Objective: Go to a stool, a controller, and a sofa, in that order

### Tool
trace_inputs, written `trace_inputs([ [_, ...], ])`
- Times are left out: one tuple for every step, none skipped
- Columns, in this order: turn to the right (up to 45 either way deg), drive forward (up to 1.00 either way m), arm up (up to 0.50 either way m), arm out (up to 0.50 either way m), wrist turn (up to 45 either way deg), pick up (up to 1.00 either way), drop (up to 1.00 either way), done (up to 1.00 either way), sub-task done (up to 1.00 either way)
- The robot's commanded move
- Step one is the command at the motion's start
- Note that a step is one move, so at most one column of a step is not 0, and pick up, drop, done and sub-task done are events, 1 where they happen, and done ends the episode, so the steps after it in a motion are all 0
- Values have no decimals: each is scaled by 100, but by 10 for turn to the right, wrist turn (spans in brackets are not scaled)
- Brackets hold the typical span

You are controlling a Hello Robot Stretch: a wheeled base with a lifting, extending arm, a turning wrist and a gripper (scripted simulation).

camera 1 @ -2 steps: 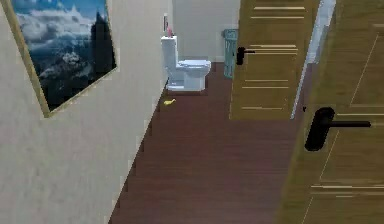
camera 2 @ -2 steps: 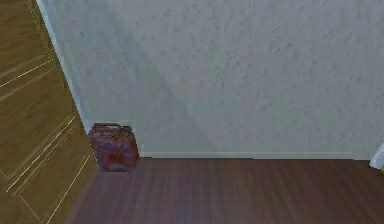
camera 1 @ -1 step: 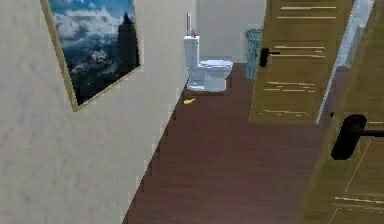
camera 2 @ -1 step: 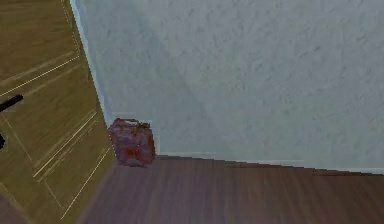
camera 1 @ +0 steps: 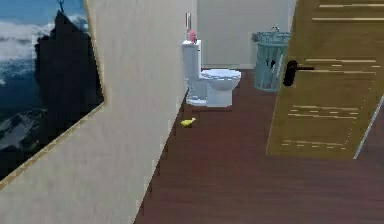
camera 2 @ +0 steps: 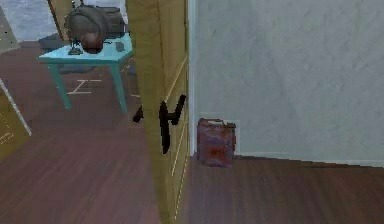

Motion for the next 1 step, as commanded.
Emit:
trace_inputs([
  [360, 0, 0, 0, 0, 0, 0, 0, 0],
])
